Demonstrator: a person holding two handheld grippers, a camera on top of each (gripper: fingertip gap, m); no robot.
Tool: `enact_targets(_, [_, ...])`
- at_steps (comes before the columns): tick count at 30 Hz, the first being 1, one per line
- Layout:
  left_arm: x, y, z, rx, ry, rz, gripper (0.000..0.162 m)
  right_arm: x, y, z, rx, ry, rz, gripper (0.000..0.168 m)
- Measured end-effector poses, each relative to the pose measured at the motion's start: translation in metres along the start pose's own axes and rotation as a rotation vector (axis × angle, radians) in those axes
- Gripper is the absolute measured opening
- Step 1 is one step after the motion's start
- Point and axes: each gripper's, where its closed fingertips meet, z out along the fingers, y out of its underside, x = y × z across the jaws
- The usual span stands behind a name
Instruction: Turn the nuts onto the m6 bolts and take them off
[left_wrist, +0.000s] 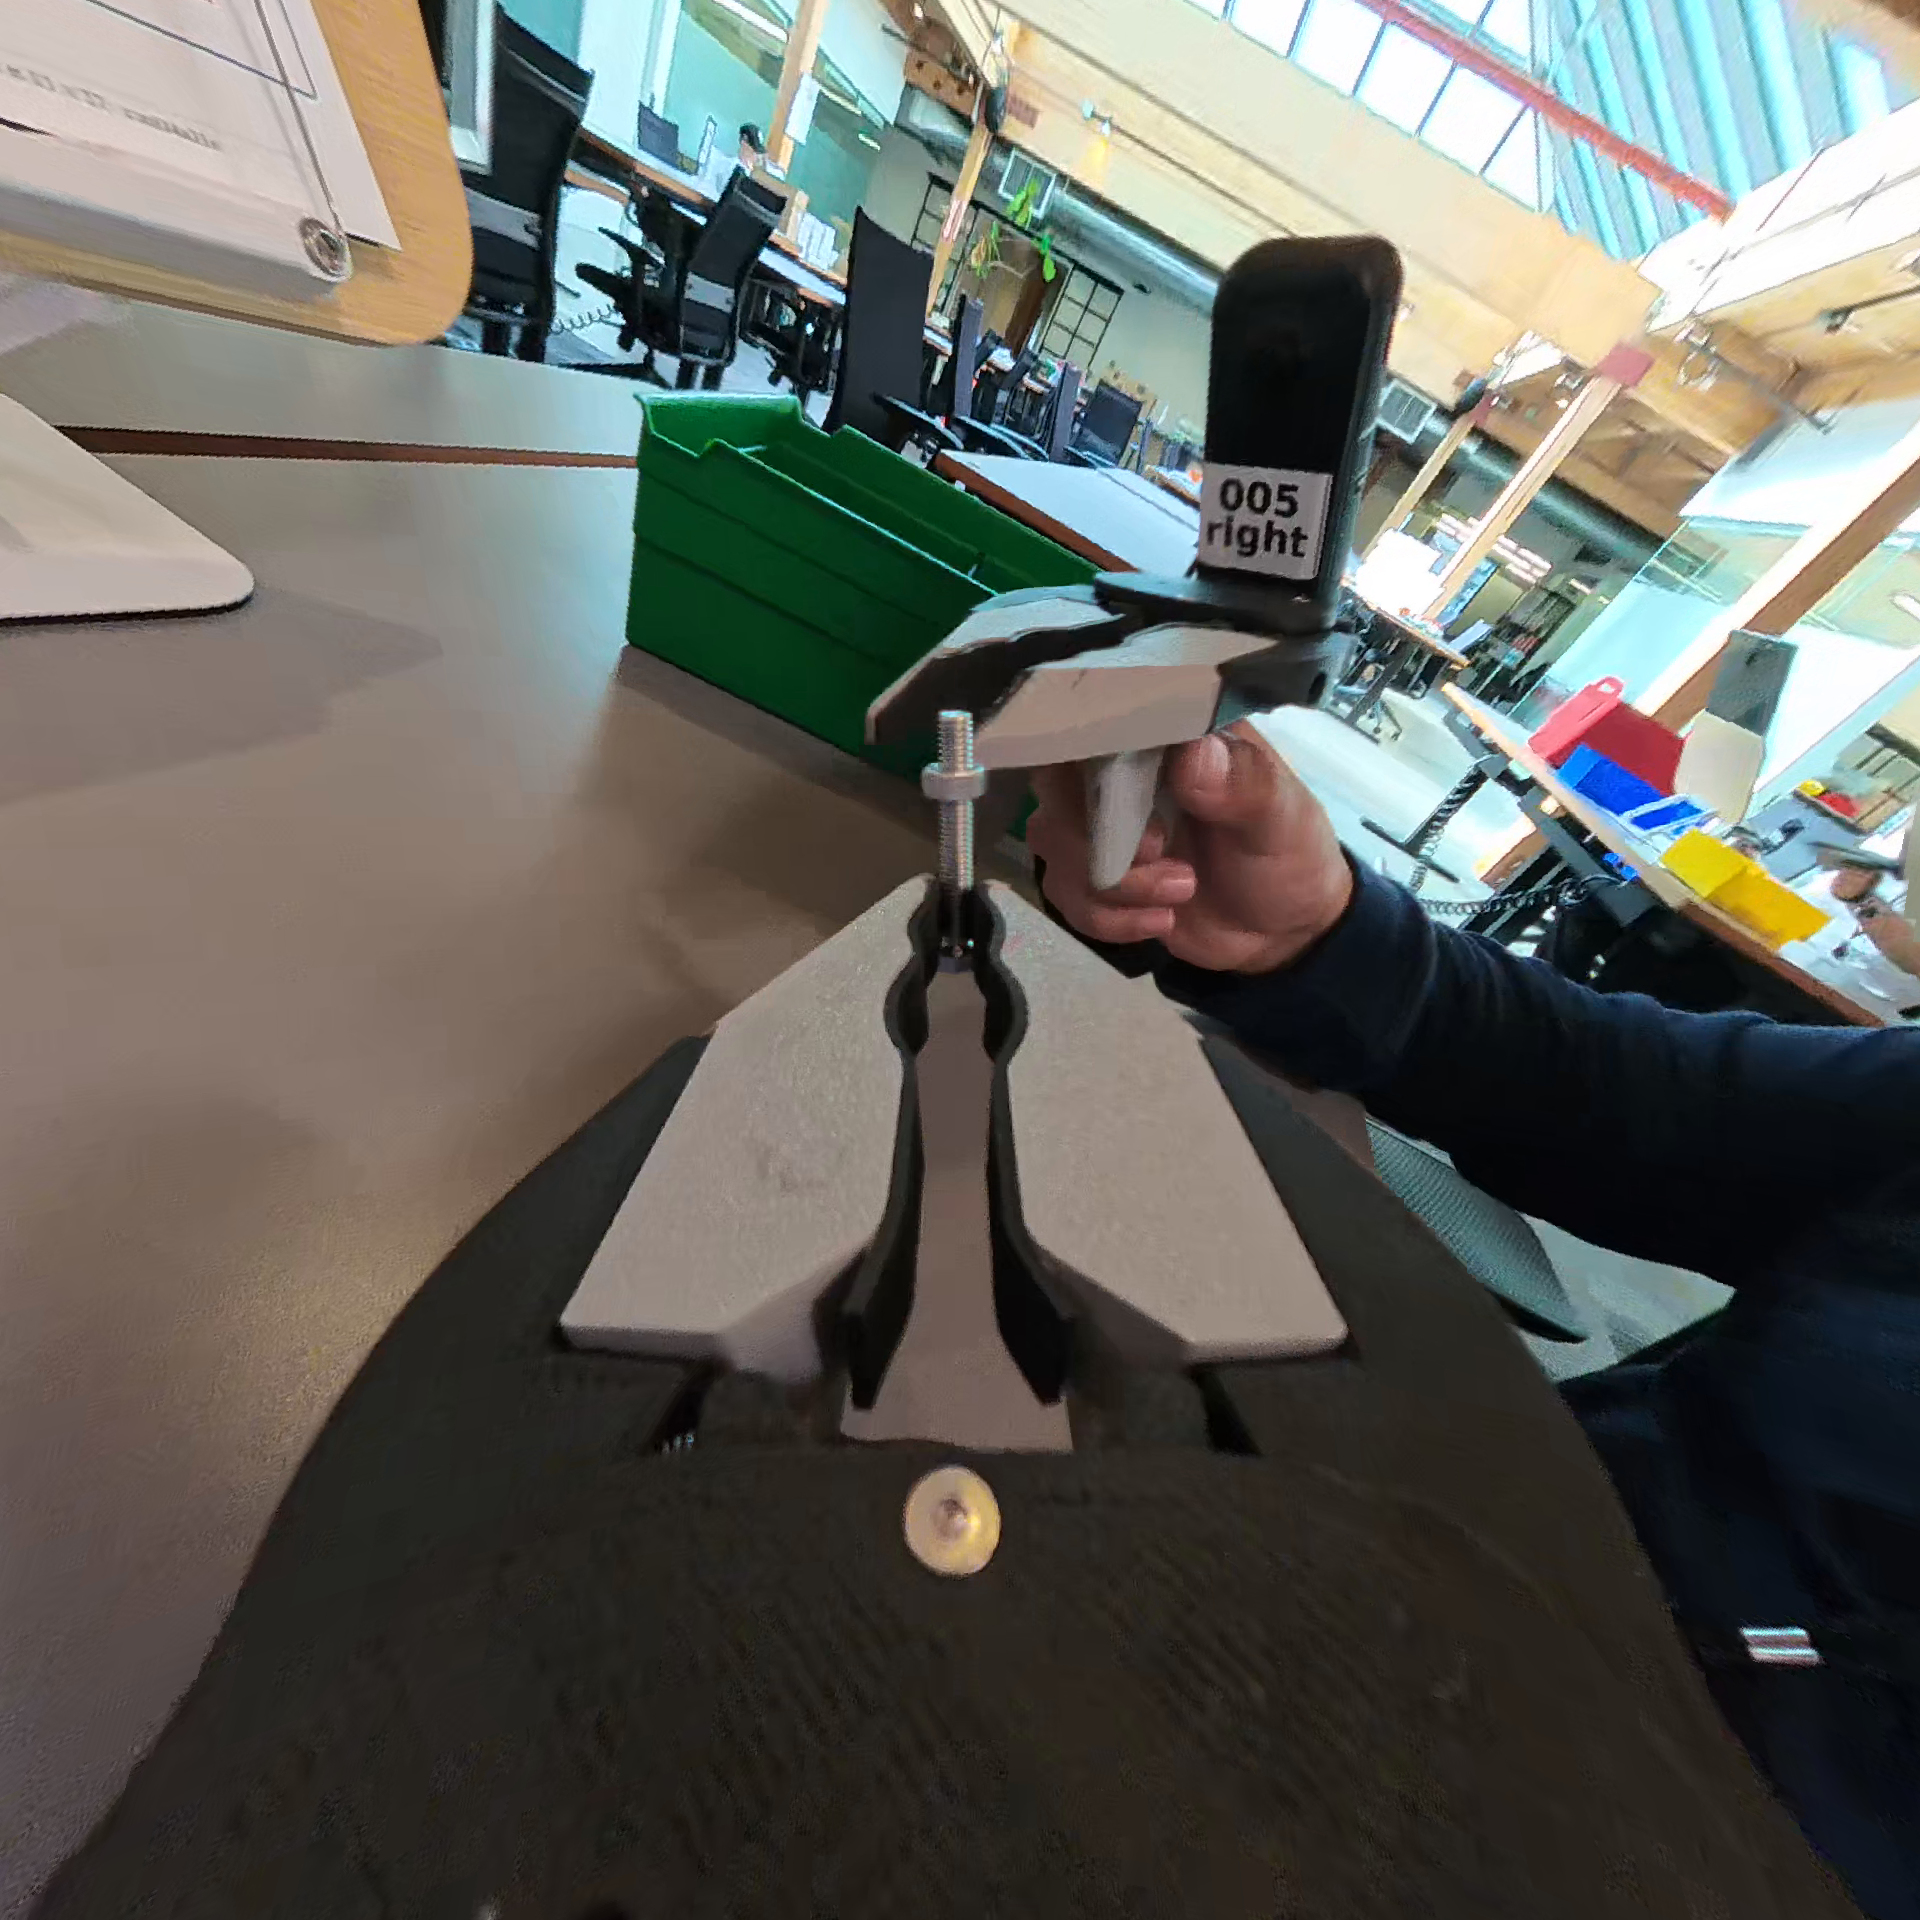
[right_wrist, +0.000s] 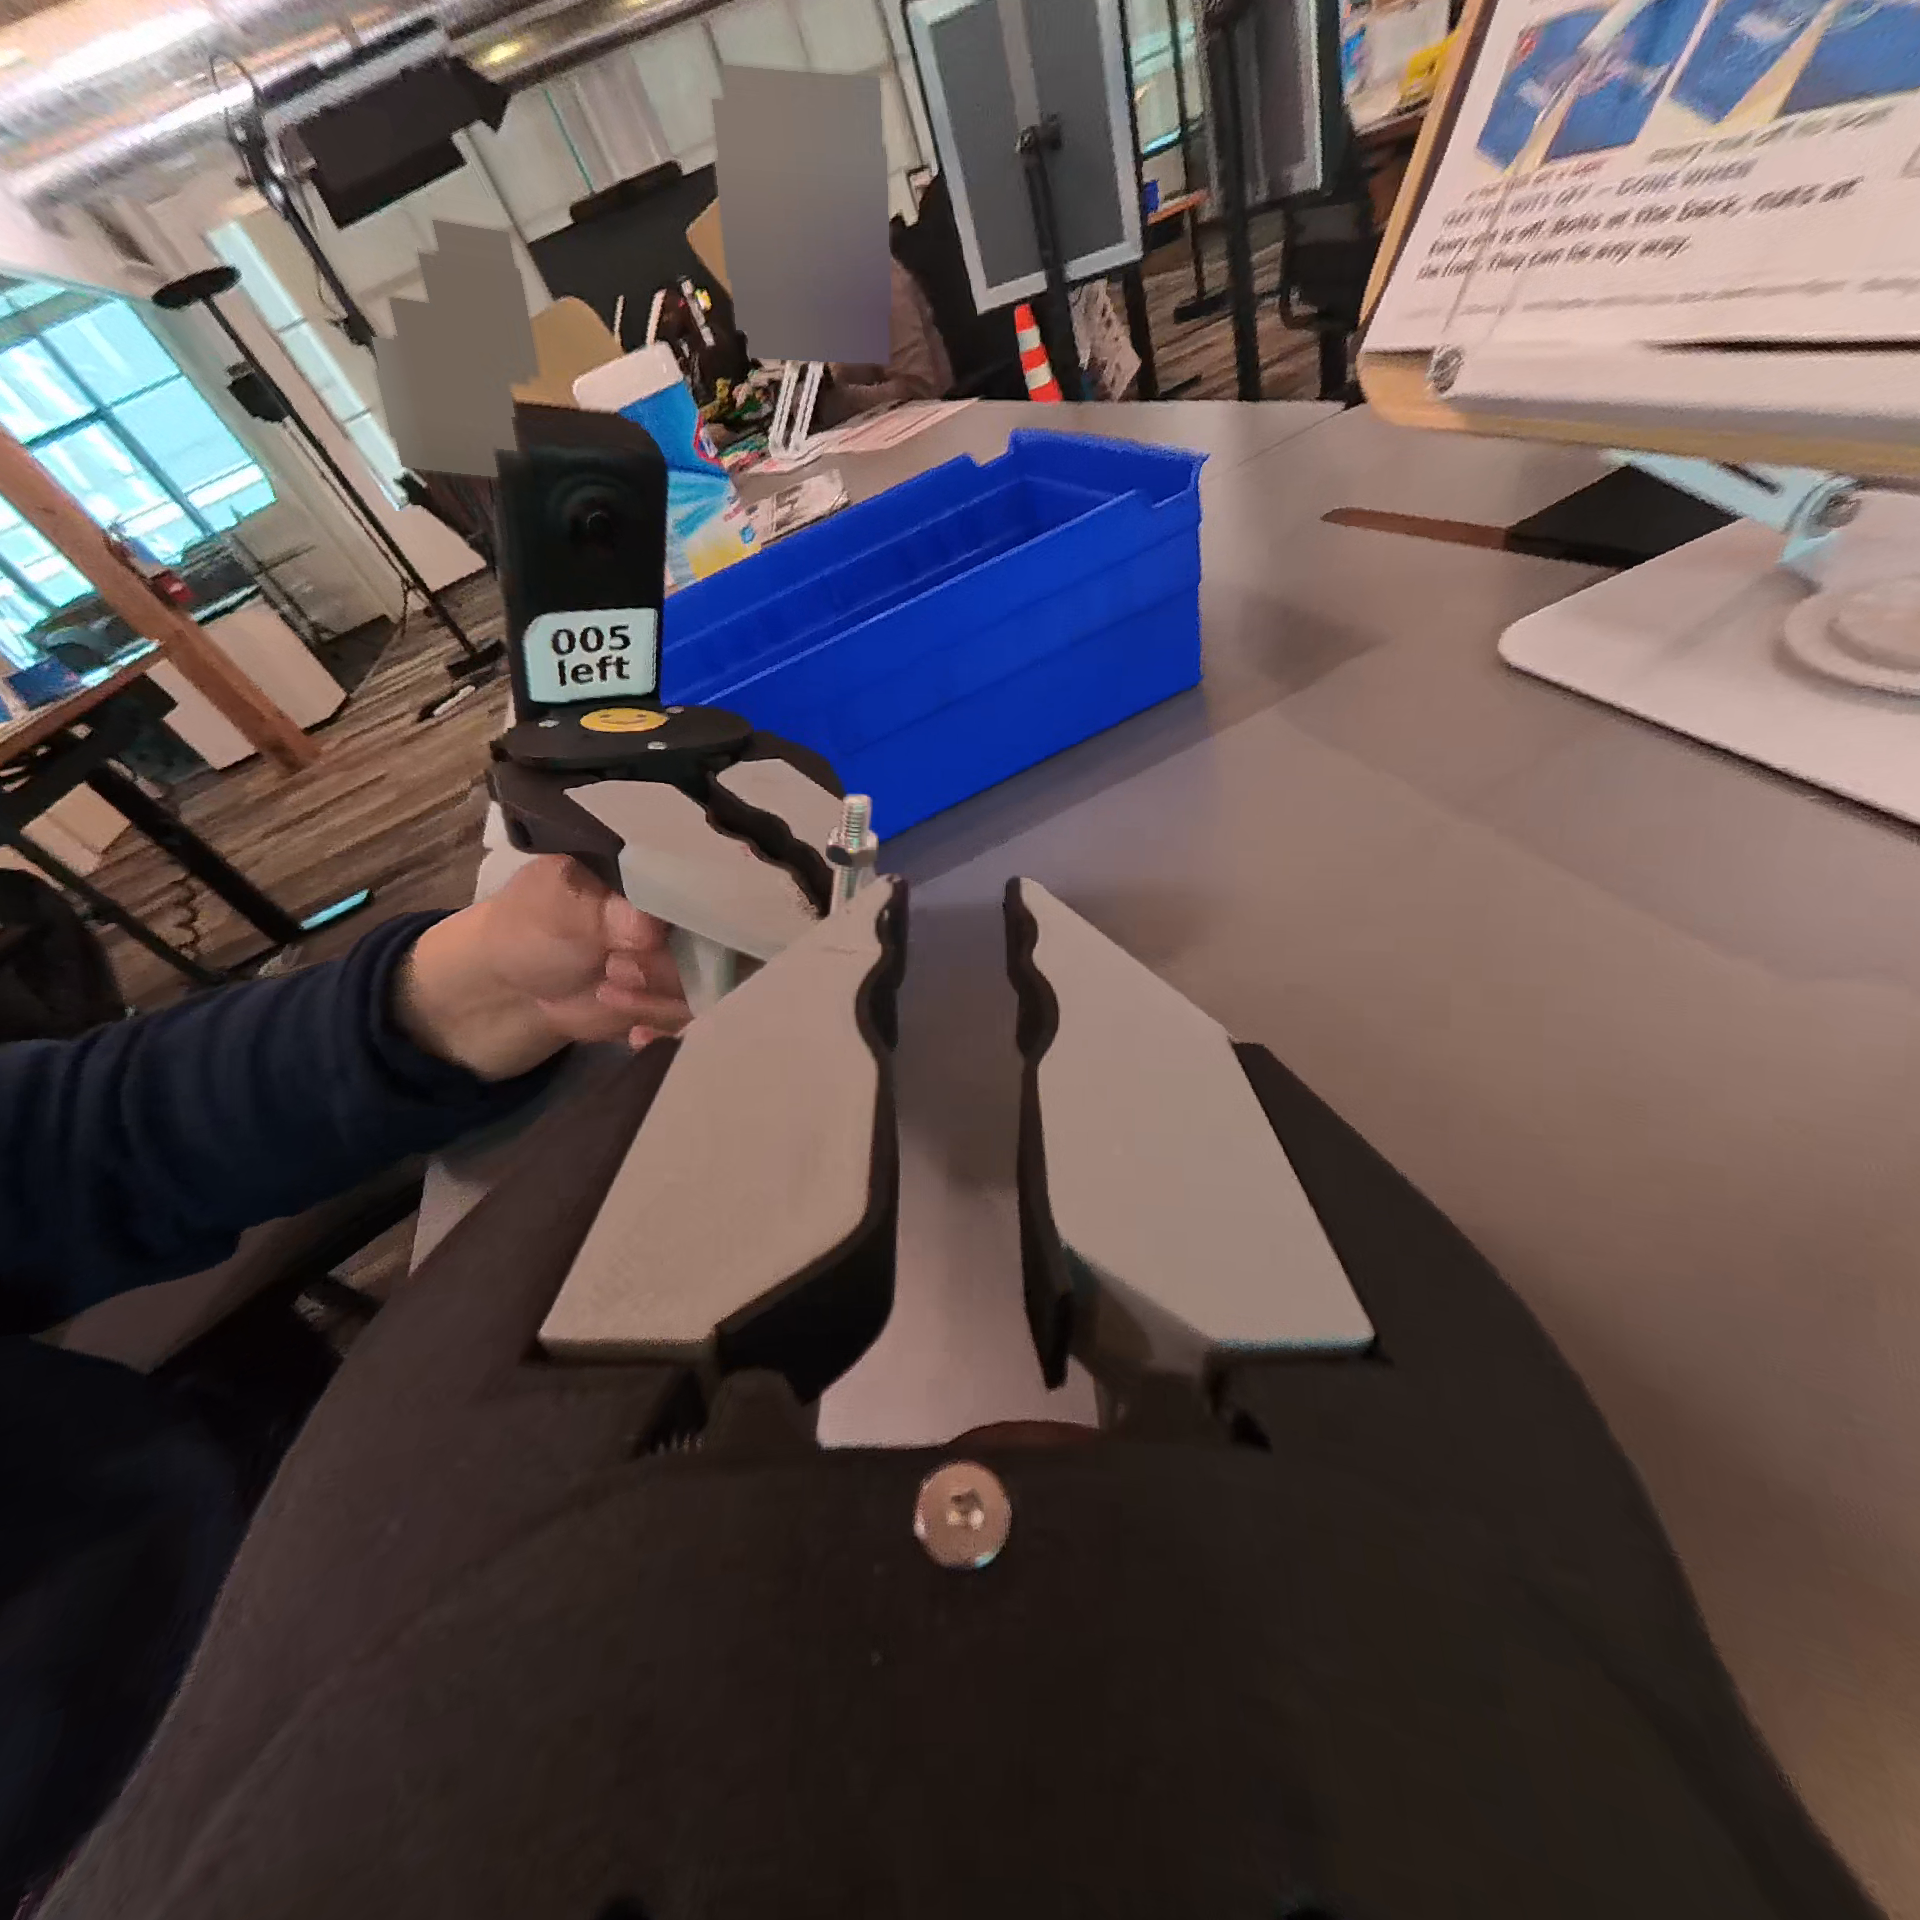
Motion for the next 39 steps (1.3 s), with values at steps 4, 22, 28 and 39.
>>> enact_targets(4, [-0.001,0.004,0.003,-0.021,-0.034,0.045,0.003,-0.020,-0.004,0.002,0.025,-0.113,0.029,0.021])
enact_targets(22, [0.009,0.008,0.013,-0.033,-0.027,0.120,0.003,-0.036,0.000,0.015,0.024,-0.193,0.078,0.028])
enact_targets(28, [-0.005,-0.001,0.006,0.016,-0.093,0.097,0.003,-0.024,-0.008,0.004,0.055,-0.140,0.078,0.032])
enact_targets(39, [0.006,0.005,0.015,-0.021,-0.077,0.141,0.003,-0.035,0.001,0.018,0.015,-0.183,0.083,0.031])
